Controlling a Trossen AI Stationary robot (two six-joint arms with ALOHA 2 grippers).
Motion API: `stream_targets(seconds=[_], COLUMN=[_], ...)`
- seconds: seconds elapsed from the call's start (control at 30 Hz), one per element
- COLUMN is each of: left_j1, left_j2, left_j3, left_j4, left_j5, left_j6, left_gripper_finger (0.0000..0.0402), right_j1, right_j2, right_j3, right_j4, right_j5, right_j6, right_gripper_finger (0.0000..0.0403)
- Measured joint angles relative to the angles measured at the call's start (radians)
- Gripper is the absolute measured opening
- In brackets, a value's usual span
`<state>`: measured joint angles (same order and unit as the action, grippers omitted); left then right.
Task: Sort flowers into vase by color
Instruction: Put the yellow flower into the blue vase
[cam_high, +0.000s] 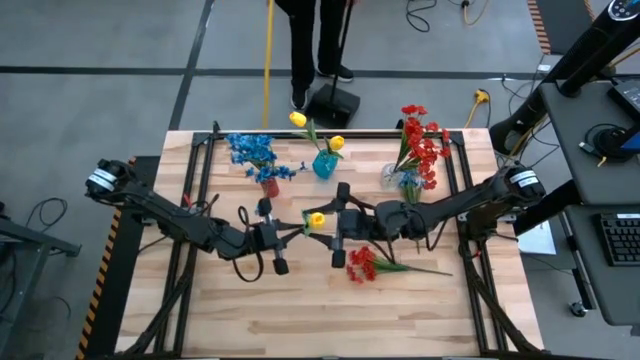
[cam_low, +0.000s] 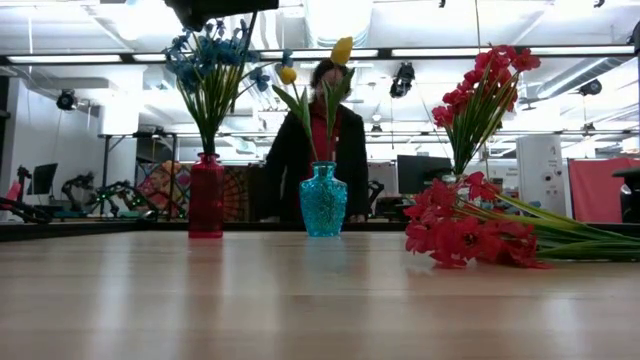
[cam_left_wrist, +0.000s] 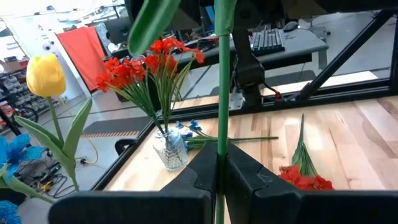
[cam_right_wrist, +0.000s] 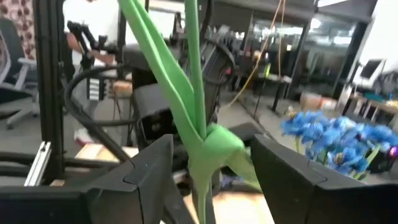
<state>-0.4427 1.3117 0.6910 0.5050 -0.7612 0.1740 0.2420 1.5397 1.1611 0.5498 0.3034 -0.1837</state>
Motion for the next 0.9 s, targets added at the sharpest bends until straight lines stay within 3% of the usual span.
stream_targets(seconds=[0.3, 0.67, 0.9], left_j1=[0.001, 0.002, 0.002], left_j2=[-0.003, -0.003, -0.003], left_j3=[0.000, 0.000, 0.000], left_j4=[0.009, 0.014, 0.018], left_j5=[0.000, 0.001, 0.001], left_j6=[0.004, 0.002, 0.001], left_gripper_finger=[0.0000, 0.0000, 0.0017], right_j1=[0.000, 0.000, 0.000], right_j2=[0.001, 0.001, 0.001], right_j3=[0.038, 0.037, 0.037], right_j4=[-0.082, -0.082, -0.084], right_j5=[0.020, 0.002, 0.002], right_j6=[0.014, 0.008, 0.014], right_gripper_finger=[0.0183, 0.0026, 0.0018])
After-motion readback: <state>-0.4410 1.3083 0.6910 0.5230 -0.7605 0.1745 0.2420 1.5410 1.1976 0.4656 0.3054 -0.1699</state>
